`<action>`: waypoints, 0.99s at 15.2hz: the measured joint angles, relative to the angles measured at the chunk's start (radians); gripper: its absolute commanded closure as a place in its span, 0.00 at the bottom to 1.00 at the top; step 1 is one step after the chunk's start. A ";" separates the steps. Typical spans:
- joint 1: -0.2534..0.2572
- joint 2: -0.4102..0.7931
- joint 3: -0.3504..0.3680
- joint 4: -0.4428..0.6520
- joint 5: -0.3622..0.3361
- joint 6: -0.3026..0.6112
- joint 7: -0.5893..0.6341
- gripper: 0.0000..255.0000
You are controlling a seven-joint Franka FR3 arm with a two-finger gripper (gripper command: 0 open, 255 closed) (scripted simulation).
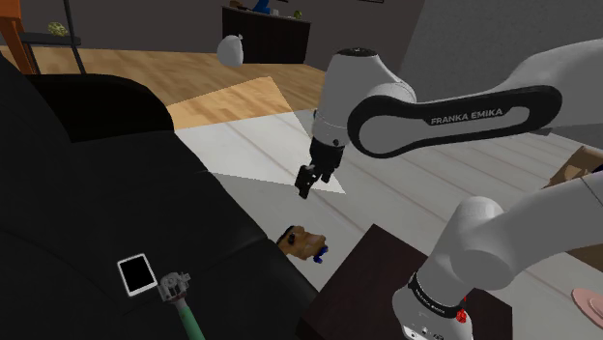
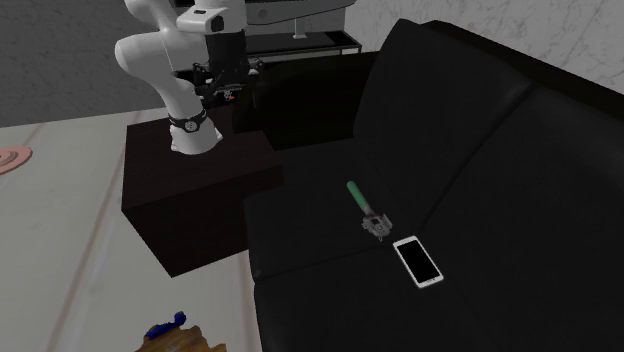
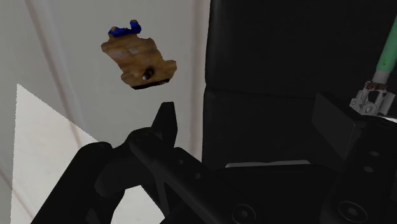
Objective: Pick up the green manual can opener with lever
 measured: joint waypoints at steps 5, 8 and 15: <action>0.005 0.152 0.092 0.003 0.003 0.148 0.117 0.00; 0.001 0.252 0.149 0.021 -0.017 0.230 0.199 0.00; -0.019 0.523 0.259 0.107 -0.171 0.387 0.441 0.00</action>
